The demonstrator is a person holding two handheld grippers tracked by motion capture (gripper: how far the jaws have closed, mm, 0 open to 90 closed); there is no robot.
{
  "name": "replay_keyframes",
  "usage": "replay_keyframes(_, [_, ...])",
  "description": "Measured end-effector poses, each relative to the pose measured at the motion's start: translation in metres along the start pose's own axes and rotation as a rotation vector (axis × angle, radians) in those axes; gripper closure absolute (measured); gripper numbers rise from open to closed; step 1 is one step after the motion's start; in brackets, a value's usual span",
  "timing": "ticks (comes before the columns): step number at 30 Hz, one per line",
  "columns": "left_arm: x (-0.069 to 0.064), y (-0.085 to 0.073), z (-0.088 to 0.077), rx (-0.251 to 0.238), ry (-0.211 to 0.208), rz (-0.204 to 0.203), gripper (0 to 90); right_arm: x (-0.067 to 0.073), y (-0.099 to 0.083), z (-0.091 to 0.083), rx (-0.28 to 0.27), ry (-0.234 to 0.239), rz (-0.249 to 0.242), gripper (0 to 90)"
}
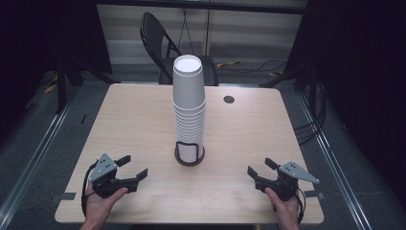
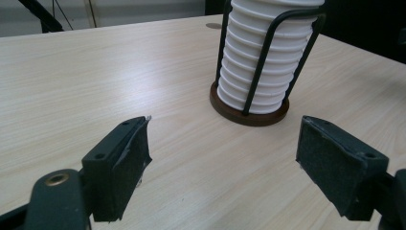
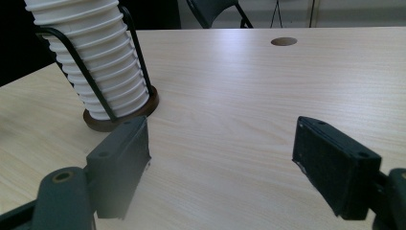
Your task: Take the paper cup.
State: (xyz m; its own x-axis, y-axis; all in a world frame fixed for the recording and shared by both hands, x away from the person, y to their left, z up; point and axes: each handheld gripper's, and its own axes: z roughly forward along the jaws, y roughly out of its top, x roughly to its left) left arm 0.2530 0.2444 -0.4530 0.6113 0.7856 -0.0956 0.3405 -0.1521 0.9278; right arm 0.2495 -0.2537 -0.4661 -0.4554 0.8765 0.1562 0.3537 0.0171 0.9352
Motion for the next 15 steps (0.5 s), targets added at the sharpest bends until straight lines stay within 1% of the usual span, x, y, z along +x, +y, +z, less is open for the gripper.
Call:
replay_keyframes(5, [-0.0006,0.0005,0.0018,0.006,-0.004,0.000,18.3,-0.0007,-0.0010,0.0008,0.006,-0.001,0.002,20.4])
replay_keyframes(8, [-0.0013,0.0012,0.0032,0.002,-0.009,-0.005,18.3,-0.0012,-0.0016,0.0012,0.010,-0.001,0.007,20.4])
replay_keyframes(10, [-0.0021,0.0026,0.0041,-0.002,-0.016,-0.016,18.3,-0.0022,-0.0025,0.0026,0.014,0.002,0.006,20.3])
replay_keyframes(12, [-0.0032,0.0032,0.0047,-0.001,-0.022,-0.015,18.3,-0.0020,-0.0029,0.0035,0.019,0.006,0.012,20.4])
replay_keyframes(15, [-0.0062,0.0062,0.0052,-0.004,-0.019,-0.007,18.3,-0.0020,-0.0029,0.0042,0.020,0.007,0.011,20.4])
